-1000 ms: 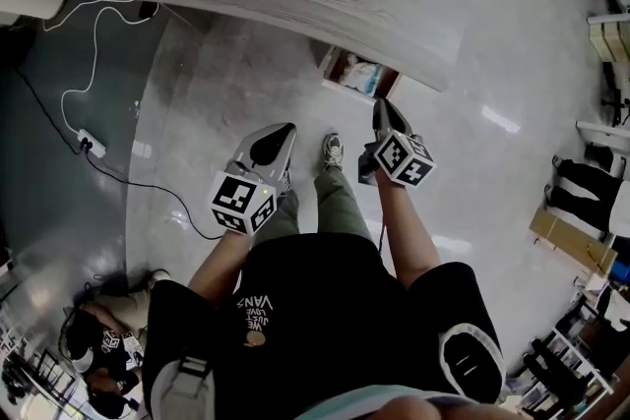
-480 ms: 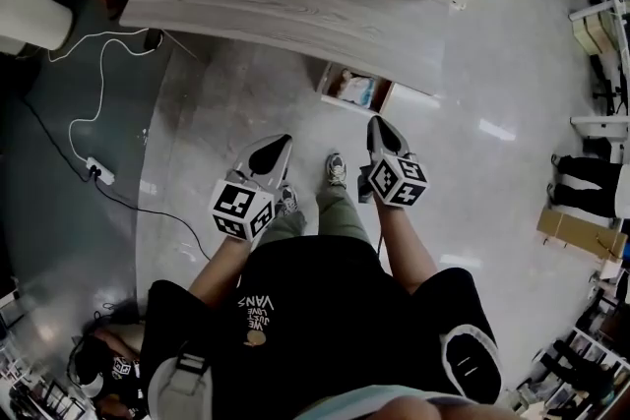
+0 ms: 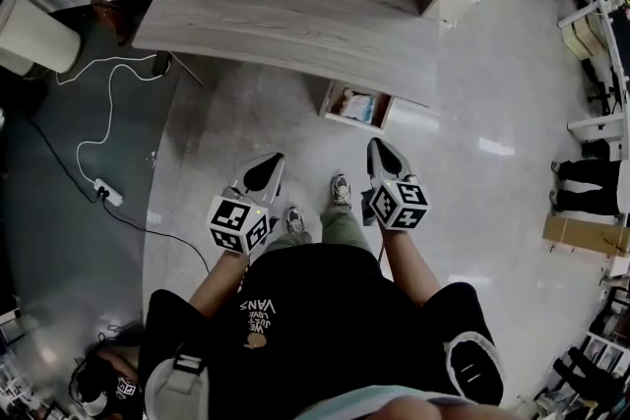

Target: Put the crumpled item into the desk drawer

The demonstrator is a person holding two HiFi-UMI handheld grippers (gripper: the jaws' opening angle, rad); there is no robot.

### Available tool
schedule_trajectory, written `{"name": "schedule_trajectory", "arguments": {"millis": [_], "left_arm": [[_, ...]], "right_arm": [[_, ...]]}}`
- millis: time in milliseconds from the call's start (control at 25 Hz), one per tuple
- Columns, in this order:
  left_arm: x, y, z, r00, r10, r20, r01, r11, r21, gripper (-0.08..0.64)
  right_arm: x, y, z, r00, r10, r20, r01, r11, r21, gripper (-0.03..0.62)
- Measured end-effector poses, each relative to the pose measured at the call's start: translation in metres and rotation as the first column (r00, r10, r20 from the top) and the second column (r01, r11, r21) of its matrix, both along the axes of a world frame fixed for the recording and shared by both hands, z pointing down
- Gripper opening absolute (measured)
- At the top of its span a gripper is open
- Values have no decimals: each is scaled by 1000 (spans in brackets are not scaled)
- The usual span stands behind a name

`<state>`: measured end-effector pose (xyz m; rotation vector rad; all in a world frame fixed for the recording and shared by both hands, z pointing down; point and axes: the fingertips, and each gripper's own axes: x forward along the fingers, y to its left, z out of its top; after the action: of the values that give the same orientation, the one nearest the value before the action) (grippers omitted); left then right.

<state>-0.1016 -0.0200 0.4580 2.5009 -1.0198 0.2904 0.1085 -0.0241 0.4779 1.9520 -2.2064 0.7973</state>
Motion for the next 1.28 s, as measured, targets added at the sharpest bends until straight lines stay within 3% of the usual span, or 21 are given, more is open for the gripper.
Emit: {"name": "schedule_trajectory", "arguments": {"millis": [640,1280], "left_arm": [[-51,1,-22,997,-80,11,80,995,52,54],[-47,-3,-37,998,-58,-5,58,994,98,54]], "right_arm": [[-21,21,-38,1000,-9,-23,10,999,51,3],[-25,25,-50,999,5,-50,-1,996,91,3]]}}
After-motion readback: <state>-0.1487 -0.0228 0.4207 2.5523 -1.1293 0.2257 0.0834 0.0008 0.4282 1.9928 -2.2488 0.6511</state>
